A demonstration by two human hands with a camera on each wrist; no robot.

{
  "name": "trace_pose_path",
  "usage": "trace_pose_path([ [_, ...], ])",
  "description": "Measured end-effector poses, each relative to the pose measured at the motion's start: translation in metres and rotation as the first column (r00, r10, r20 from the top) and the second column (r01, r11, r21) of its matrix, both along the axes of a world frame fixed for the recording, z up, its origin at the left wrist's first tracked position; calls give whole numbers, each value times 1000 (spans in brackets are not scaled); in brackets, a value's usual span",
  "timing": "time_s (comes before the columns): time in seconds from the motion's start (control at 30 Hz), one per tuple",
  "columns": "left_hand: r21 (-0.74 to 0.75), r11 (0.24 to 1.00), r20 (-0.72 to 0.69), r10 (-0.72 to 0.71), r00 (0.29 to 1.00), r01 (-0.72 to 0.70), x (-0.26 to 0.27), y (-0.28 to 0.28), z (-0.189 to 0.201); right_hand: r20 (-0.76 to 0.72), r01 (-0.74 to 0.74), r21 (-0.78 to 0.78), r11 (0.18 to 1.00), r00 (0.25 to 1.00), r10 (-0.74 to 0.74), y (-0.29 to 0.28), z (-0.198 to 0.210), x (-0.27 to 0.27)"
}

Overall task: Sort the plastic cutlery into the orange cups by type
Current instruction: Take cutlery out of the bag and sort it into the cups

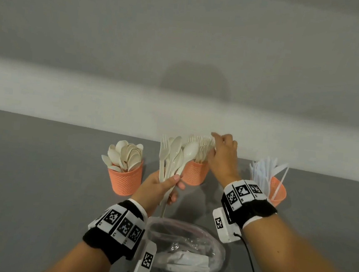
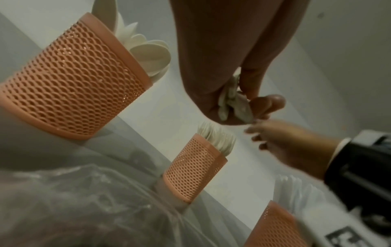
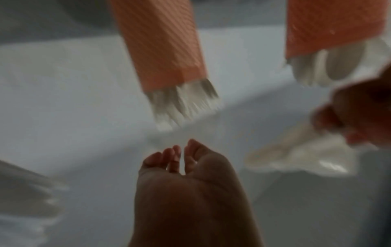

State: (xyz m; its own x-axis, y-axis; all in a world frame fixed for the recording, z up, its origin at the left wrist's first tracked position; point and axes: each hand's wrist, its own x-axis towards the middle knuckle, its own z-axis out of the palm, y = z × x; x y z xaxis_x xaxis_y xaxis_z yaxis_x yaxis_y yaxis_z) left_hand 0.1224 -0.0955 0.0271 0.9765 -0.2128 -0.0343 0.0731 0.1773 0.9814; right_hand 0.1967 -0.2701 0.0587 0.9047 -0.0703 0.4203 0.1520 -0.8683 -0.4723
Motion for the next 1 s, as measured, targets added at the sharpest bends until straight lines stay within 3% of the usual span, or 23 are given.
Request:
trace_pose_path([
  [0.07,23,998,10,64,998,-64,2,-2,-1,166,-137,198,971,981,105,21,16,-15],
  [0.1,46,994,26,102,994,-103,3,-4,-2,182,-239,279,930,964,193,33,24,-24],
  [0.17,101,981,66,159,985,-165,4,-10,-3,67,-353,360,864,933,353,56,33,-43],
  [0.2,128,974,81,175,981,-184,5,-14,-3,-15,-359,334,871,922,386,65,33,-49],
  [0.3,184,961,100,190,977,-206,4,-19,-5,-48,-307,235,922,944,326,73,26,-51],
  [0.43,196,953,109,213,971,-232,7,-17,-10,-4,-233,547,804,960,280,68,21,-47],
  [0.5,207,952,95,211,973,-227,8,-15,-10,77,-201,621,758,978,196,60,25,-45],
  [0.57,218,948,86,216,973,-230,8,-13,-10,204,-182,620,763,977,67,40,35,-40],
  [0.7,215,936,76,269,960,-280,9,-5,-12,363,-101,448,888,928,-78,-1,46,-28],
  [0.87,145,956,86,246,966,-256,7,-8,-7,196,-39,348,937,980,-32,-10,12,-19],
  [1.0,61,983,59,170,984,-173,3,-9,-4,-100,-31,220,975,994,54,-8,-17,-11],
])
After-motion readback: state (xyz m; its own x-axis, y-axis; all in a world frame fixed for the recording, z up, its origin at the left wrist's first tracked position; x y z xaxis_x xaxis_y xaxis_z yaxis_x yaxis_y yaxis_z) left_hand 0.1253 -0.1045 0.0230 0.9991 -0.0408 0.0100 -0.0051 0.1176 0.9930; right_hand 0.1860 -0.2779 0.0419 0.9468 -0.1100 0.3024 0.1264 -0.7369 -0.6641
